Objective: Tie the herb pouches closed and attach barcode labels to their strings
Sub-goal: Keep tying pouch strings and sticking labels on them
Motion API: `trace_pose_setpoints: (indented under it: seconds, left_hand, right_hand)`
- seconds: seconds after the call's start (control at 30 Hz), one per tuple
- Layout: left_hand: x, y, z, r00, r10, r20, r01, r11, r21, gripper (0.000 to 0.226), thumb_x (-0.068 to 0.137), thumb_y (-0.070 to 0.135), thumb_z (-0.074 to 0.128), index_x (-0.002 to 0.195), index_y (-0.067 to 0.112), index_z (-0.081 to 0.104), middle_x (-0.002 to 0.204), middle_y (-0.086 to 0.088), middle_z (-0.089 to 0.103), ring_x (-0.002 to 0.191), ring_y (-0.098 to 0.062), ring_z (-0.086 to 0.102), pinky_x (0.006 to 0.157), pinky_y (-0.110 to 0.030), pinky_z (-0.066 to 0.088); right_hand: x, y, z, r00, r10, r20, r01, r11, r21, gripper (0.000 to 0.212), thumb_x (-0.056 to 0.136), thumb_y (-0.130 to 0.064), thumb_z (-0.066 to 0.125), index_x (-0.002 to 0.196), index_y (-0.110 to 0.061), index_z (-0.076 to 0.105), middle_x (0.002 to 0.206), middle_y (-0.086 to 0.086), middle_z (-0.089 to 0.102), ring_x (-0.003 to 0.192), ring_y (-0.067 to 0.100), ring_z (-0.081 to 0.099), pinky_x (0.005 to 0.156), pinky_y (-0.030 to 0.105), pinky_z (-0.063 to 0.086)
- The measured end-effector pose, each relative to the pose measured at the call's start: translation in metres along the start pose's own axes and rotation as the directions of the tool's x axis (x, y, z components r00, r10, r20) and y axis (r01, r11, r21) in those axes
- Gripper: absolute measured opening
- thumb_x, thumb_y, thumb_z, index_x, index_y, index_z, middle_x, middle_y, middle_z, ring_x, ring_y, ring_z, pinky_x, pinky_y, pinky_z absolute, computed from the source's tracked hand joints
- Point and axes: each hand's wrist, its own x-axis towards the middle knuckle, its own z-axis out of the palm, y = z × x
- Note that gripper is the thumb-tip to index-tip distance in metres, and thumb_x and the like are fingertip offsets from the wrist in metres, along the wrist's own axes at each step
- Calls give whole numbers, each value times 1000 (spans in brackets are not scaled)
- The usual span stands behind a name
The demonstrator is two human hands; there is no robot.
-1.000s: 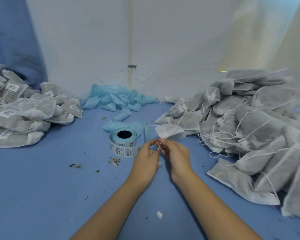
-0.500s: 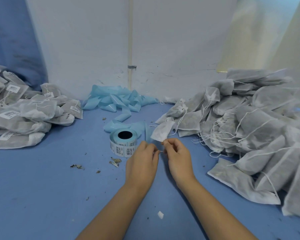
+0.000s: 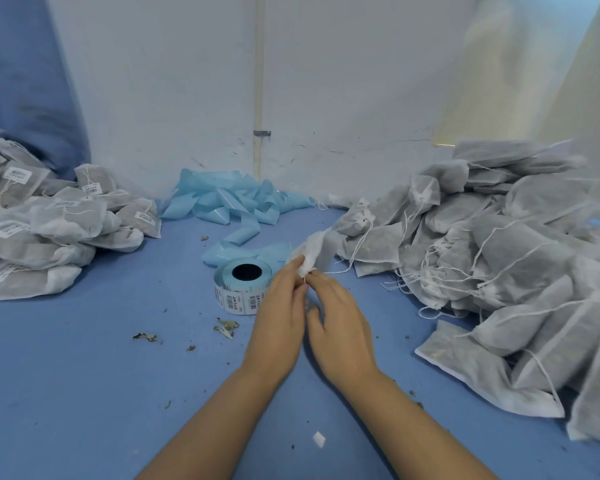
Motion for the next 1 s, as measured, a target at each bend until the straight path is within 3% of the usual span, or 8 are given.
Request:
trace_pose_setpoints:
  seconds: [0.1, 0.23, 0.33, 0.4, 0.53, 0.63, 0.83, 1.0]
  left_hand:
    - [4, -1, 0, 998, -48, -32, 43, 989, -139, 27, 99, 8, 44, 123, 17, 52, 118, 22, 55, 112, 6, 51, 97, -13, 41]
    - [5, -1, 3, 998, -1, -55, -5, 994, -107, 21, 100, 8, 42, 117, 12, 53, 110, 23, 53, 104, 17, 48, 86, -2, 35]
    - [4, 2, 3, 998, 25, -53, -28, 997, -69, 20, 100, 8, 41, 114, 16, 53, 104, 21, 53, 99, 14, 49, 84, -3, 34]
    - [3, 5, 2, 998, 43, -39, -45, 998, -52, 22, 100, 7, 41, 106, 25, 52, 104, 15, 56, 98, 7, 51, 84, -7, 37]
    - [1, 6, 1, 999, 12, 44, -8, 997, -73, 15, 98, 6, 45, 94, 14, 57, 92, -2, 60, 87, -11, 55, 78, -19, 43]
    - [-1, 4, 1, 992, -15, 121, 24, 997, -79, 13, 98, 9, 47, 88, 5, 56, 86, -8, 61, 83, -19, 55, 76, -28, 43]
    - [3, -4, 3, 973, -174, 152, 170, 985, 37, 21, 97, 14, 47, 76, 16, 47, 76, -1, 58, 67, -10, 49, 62, -20, 37]
    - [4, -16, 9, 946, -221, 236, 127, 925, 357, 16, 100, 20, 39, 85, 20, 41, 91, -6, 53, 86, -19, 44, 72, -33, 39]
  right_hand:
    - [-1, -3, 0, 998, -51, 32, 52, 998, -39, 59, 92, -12, 44, 147, -29, 32, 153, -17, 29, 136, 1, 29, 101, 16, 29]
    - [-2, -6, 1, 993, -116, -35, 116, 993, 10, 66, 95, -10, 42, 150, -32, 13, 149, -31, 1, 130, -24, 8, 100, 4, 21]
    - [-1, -6, 1, 986, -144, -81, 149, 987, 62, 69, 95, -6, 42, 143, -37, 3, 146, -35, -1, 119, -35, 0, 93, -8, 13]
    - [0, -5, 2, 980, -154, -126, 166, 982, 93, 68, 94, -4, 44, 143, -37, 10, 145, -36, 7, 122, -33, 6, 95, -7, 12]
    - [1, 2, 1, 965, -58, -257, 128, 956, 265, 47, 94, -8, 49, 138, -26, 47, 133, -34, 35, 122, -19, 32, 101, 2, 23]
    - [1, 6, 0, 938, 44, -343, 87, 930, 356, 30, 94, -9, 55, 119, -22, 66, 115, -33, 53, 109, -10, 47, 91, 6, 36]
    - [4, 8, 1, 935, 240, -260, -79, 859, 507, 22, 91, -9, 60, 102, -24, 71, 97, -22, 66, 96, 5, 61, 84, 16, 46]
    - [7, 13, 0, 944, 299, -139, -216, 879, 425, 27, 92, -8, 57, 114, -14, 70, 112, -4, 69, 105, 10, 61, 94, 20, 44]
